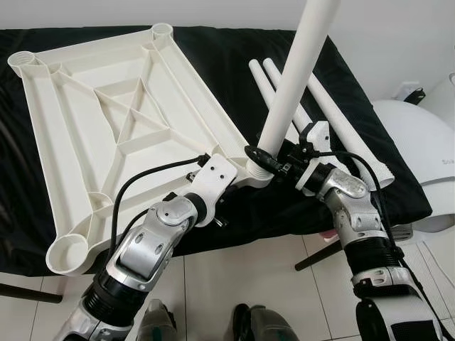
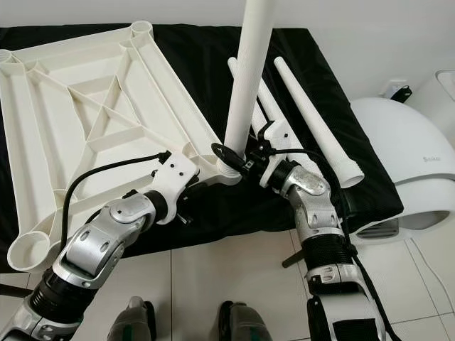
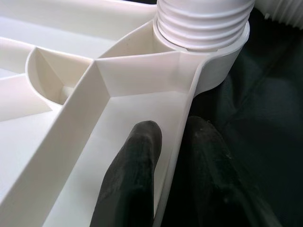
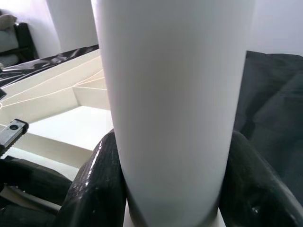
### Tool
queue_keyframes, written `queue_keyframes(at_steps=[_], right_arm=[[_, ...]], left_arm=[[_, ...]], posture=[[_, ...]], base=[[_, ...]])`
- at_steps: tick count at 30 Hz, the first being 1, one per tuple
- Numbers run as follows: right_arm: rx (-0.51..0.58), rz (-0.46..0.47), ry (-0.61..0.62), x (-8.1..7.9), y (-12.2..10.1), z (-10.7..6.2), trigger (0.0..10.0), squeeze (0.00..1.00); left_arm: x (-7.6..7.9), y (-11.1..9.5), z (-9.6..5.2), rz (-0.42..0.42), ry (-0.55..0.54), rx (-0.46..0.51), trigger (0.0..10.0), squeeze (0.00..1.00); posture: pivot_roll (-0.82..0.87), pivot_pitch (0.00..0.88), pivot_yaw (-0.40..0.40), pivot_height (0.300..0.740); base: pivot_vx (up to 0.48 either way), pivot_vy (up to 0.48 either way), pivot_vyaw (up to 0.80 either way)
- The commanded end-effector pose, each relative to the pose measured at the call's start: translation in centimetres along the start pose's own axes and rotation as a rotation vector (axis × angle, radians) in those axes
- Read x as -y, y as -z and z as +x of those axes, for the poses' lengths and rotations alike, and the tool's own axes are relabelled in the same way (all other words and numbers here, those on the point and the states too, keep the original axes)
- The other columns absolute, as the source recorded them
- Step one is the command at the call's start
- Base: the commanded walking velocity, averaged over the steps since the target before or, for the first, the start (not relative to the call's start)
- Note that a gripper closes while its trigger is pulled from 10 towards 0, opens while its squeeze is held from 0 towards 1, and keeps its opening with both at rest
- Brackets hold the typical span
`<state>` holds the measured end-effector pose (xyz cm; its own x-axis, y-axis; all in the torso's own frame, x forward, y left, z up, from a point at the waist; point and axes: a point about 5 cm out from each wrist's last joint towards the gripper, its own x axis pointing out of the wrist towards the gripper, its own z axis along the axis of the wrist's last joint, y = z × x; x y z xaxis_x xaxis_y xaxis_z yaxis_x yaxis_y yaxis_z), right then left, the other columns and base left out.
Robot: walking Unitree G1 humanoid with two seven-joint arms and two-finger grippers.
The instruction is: Building children table
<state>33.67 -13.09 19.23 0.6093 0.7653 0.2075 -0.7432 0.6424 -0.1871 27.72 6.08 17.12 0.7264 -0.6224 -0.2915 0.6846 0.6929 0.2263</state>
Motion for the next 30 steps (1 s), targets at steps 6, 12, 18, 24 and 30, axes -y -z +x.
queue_keyframes(at_steps=[6,12,18,24,30], right_arm=[[0.008,0.031,0.116,-0.6,0.1,0.2,0.0,0.00],[-0.001,0.023,0.310,-1.9,0.2,0.4,0.0,0.00],[-0.008,0.022,0.403,-3.0,0.2,0.9,0.0,0.00],[-0.030,0.005,0.533,-3.9,0.3,1.2,0.0,0.00],[-0.031,-0.008,0.623,-4.5,0.1,1.6,0.0,0.00]], left_arm=[[1.1,-0.4,-0.1,0.010,0.068,0.030,10.0,0.00],[1.1,-0.4,-0.1,0.009,0.066,0.026,10.0,0.00],[1.1,-0.3,-0.2,0.009,0.065,0.024,10.0,0.00],[1.1,-0.4,-0.2,0.008,0.064,0.024,10.0,0.00],[1.1,-0.4,-0.1,0.008,0.064,0.026,10.0,0.00]], posture=[[0.04,0.156,-0.067,0.740],[0.04,0.170,-0.064,0.740],[0.05,0.174,-0.064,0.740],[0.05,0.176,-0.064,0.740],[0.05,0.177,-0.066,0.740]], base=[[0.000,0.000,0.00],[0.000,0.000,0.00],[0.000,0.000,0.00],[0.000,0.000,0.00],[0.000,0.000,0.00]])
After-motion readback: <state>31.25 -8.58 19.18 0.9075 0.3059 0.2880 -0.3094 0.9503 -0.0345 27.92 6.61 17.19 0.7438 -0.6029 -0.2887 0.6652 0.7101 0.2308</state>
